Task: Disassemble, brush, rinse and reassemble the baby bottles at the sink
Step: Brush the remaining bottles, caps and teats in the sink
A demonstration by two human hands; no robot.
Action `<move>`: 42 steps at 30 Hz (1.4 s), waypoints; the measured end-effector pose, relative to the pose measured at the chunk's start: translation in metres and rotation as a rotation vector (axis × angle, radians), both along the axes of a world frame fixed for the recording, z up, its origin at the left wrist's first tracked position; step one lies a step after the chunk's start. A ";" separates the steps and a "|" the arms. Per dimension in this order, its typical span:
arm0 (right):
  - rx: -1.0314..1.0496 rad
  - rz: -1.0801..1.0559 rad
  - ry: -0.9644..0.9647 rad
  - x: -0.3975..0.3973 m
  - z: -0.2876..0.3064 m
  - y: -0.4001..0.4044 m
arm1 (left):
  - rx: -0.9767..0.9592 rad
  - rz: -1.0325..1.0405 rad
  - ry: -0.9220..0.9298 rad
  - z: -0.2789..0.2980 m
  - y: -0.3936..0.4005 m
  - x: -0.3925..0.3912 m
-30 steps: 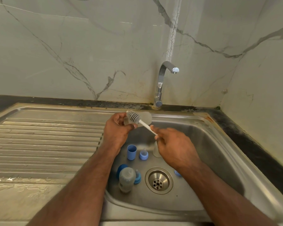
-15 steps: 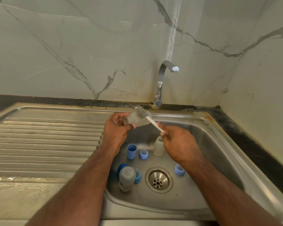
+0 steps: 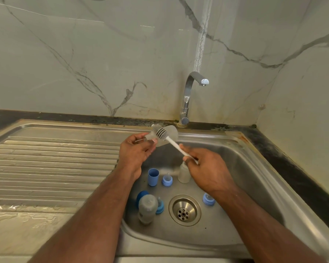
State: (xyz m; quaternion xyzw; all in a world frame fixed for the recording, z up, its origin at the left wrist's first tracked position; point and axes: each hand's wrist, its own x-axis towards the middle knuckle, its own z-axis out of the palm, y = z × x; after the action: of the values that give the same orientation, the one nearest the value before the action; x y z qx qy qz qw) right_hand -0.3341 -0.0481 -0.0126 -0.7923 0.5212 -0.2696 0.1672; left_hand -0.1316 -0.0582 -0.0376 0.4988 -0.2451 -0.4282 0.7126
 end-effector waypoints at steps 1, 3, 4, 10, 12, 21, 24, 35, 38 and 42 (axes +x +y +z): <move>-0.008 0.003 0.006 0.001 -0.001 -0.001 | -0.006 0.002 0.029 0.001 0.001 0.001; -0.014 -0.078 0.022 -0.004 0.003 -0.011 | -0.012 0.003 0.058 0.001 0.002 0.004; -0.016 -0.117 0.019 -0.009 0.005 -0.014 | -0.011 0.000 0.063 0.000 0.002 0.005; -0.019 -0.014 0.003 -0.002 0.001 -0.004 | -0.004 -0.029 0.104 0.000 0.000 0.005; -0.018 -0.077 0.024 -0.003 0.002 -0.011 | 0.011 -0.019 0.100 -0.001 0.000 0.006; -0.004 -0.095 -0.011 -0.006 0.003 -0.014 | 0.053 0.001 0.147 0.000 0.000 0.009; 0.023 -0.118 -0.069 -0.013 0.004 -0.015 | 0.072 -0.012 0.155 0.000 0.000 0.008; 0.082 -0.052 -0.105 -0.007 -0.003 -0.014 | -0.029 -0.071 0.245 0.004 0.005 0.002; 0.098 -0.054 -0.099 -0.007 -0.003 -0.014 | -0.061 -0.115 0.225 0.006 0.006 0.002; 0.101 -0.069 -0.087 -0.005 -0.002 -0.013 | -0.039 -0.130 0.164 0.004 0.004 0.001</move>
State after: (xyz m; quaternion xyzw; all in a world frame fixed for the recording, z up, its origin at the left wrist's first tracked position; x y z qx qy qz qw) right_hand -0.3393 -0.0610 -0.0147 -0.7519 0.5535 -0.2827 0.2200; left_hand -0.1301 -0.0538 -0.0339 0.4311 -0.2262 -0.5080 0.7106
